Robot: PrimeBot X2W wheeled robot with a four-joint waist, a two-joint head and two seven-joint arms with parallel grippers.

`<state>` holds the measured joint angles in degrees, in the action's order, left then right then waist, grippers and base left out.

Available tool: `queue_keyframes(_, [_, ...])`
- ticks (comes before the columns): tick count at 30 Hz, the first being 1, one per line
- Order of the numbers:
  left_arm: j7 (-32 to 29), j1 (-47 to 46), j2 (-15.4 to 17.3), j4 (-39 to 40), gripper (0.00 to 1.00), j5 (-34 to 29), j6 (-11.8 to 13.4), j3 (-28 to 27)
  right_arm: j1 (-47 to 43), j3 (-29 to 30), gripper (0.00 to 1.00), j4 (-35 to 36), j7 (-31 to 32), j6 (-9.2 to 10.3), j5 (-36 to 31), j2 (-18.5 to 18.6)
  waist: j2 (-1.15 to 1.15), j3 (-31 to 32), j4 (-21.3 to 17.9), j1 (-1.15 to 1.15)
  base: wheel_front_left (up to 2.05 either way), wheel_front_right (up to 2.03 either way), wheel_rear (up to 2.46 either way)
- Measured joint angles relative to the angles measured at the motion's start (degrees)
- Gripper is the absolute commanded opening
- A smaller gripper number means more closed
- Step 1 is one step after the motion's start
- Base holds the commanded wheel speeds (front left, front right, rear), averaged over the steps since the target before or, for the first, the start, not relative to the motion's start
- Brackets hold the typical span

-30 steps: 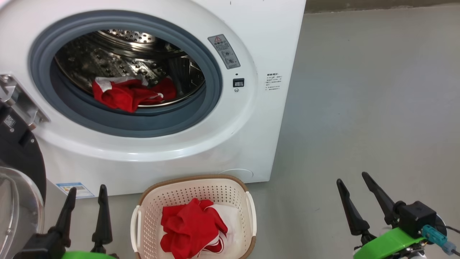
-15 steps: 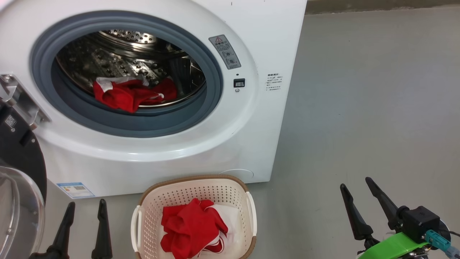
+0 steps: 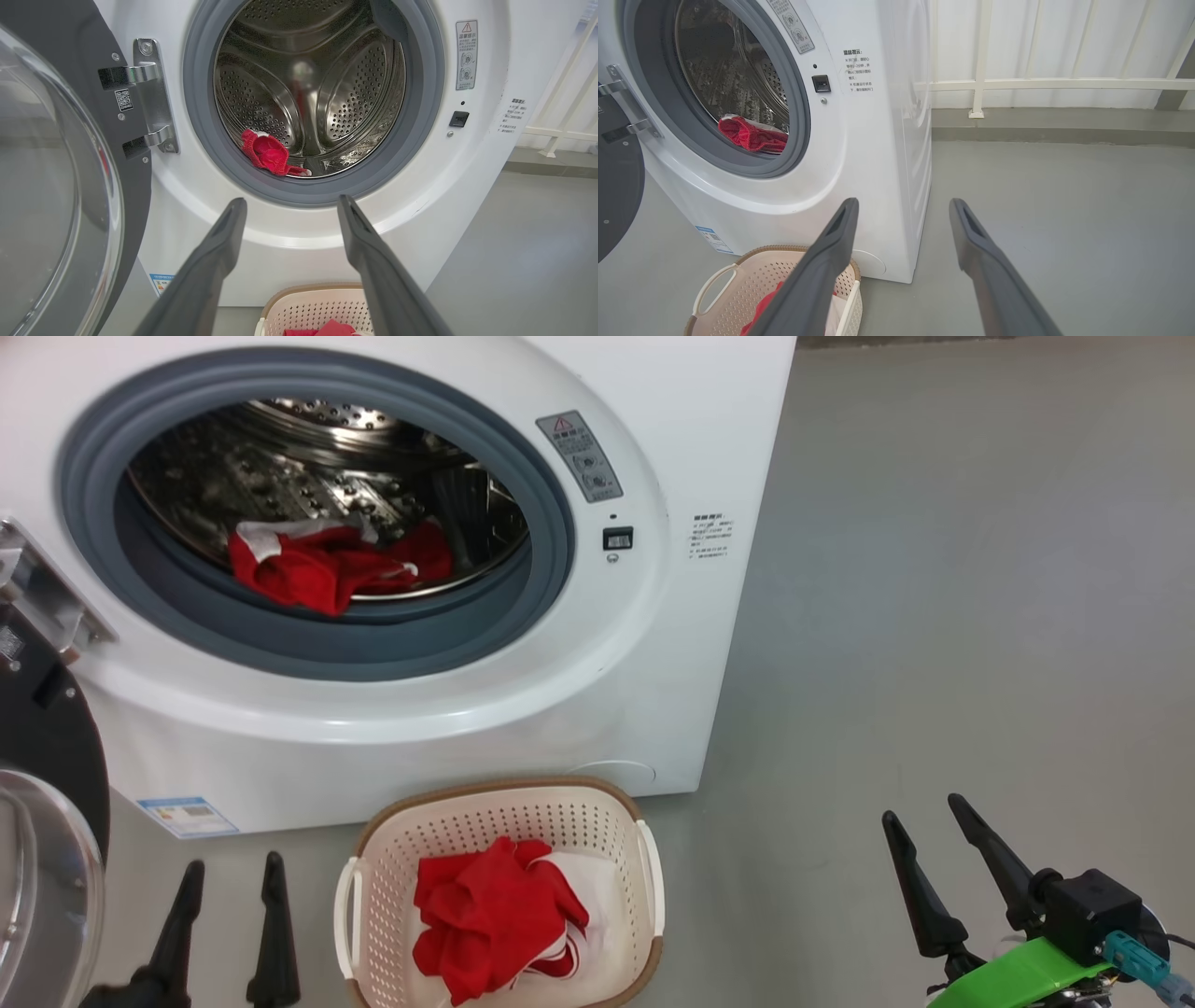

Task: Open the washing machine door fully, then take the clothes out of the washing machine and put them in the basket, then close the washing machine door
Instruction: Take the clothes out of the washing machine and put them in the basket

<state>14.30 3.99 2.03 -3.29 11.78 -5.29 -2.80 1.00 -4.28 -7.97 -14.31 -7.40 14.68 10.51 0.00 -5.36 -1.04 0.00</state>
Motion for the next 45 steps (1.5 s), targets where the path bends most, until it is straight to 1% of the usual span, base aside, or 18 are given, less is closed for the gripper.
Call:
queue_keyframes(3, [0.0, -2.1, 0.0, -1.9, 1.00, -0.1, 0.0, 0.5, 0.2, 0.0, 1.00, 0.3, 0.0, 0.00, 0.0, -0.1, 0.00, -0.9, 0.0, 0.00, 0.00, 0.00, 0.00])
queue_keyframes(9, [0.0, -11.1, 0.5, -8.1, 1.00, -1.6, -0.5, 1.6, 1.3, -0.1, 1.00, 0.8, 0.0, 0.00, 0.0, -0.9, 0.00, -3.8, -0.1, 0.00, 0.00, 0.00, 0.00])
queue_keyframes(11, [0.0, -14.7, 1.3, -12.0, 1.00, -2.0, -0.6, 2.3, 2.8, -0.2, 1.00, 1.1, 0.0, 0.00, -0.1, -1.2, 0.00, -5.0, -0.1, 0.00, 0.00, 0.00, 0.00])
queue_keyframes(20, [-1.3, -34.2, 2.8, -26.7, 1.00, -1.8, -1.0, 2.8, 8.1, -0.7, 1.00, 1.6, 0.0, 0.00, -0.5, -2.4, 0.00, -11.1, -1.2, 0.00, 0.00, 0.00, 0.00])
queue_keyframes(21, [-1.6, -36.3, 3.2, -28.3, 1.00, -1.8, -1.0, 2.8, 8.6, -0.7, 1.00, 1.7, 0.0, 0.00, -0.5, -2.6, 0.00, -11.7, -1.4, 0.00, 0.00, 0.00, 0.00])
queue_keyframes(22, [-2.2, -40.4, 3.5, -31.6, 1.00, -1.8, -1.0, 3.0, 9.3, -0.7, 1.00, 1.8, 0.0, 0.00, -0.5, -2.9, 0.00, -12.9, -1.8, 0.00, 0.00, 0.00, 0.00])
queue_keyframes(23, [-2.2, -40.4, 3.5, -31.6, 1.00, -1.8, -1.0, 3.0, 9.3, -0.7, 1.00, 1.8, 0.0, 0.00, -0.5, -2.9, 0.00, -12.9, -1.8, 0.00, 0.00, 0.00, 0.00])
queue_keyframes(24, [-2.9, -44.6, 3.6, -34.8, 1.00, -1.8, -1.0, 3.2, 9.9, -0.7, 1.00, 2.0, 0.0, 0.00, -0.5, -3.0, 0.00, -14.1, -2.2, 0.00, 0.00, 0.00, 0.00])
queue_keyframes(26, [-4.0, -49.0, 3.7, -38.6, 1.00, -1.8, -0.9, 3.2, 10.3, -0.6, 1.00, 2.1, 0.0, 0.00, -0.5, -3.1, 0.00, -15.3, -2.6, 0.00, 0.00, 0.00, 0.00])
queue_keyframes(29, [-5.1, -54.6, 4.2, -44.2, 1.00, -2.1, -0.3, 3.4, 11.6, -0.6, 1.00, 2.3, 0.0, 0.00, -0.5, -3.4, 0.00, -16.8, -3.3, 0.00, 0.00, 0.00, 0.00])
queue_keyframes(35, [-6.9, -63.1, 5.0, -53.9, 1.00, -3.0, 1.8, 4.3, 13.3, -0.6, 1.00, 2.4, 0.0, 0.00, -0.5, -3.9, 0.00, -19.7, -4.7, 0.00, 0.00, 0.00, 0.00])
queue_keyframes(40, [-7.7, -68.7, 5.8, -60.1, 1.00, -3.7, 3.7, 5.0, 13.7, -0.7, 1.00, 2.5, 0.0, 0.00, -0.5, -4.6, 0.00, -21.5, -6.0, 0.00, 0.00, 0.00, 0.00])
queue_keyframes(45, [-7.8, -72.3, 7.8, -65.0, 1.00, -4.5, 6.0, 5.3, 15.2, -0.9, 1.00, 2.7, 0.0, 0.00, -0.5, -4.8, 0.00, -22.9, -7.2, 0.00, 0.00, 0.00, 0.00])
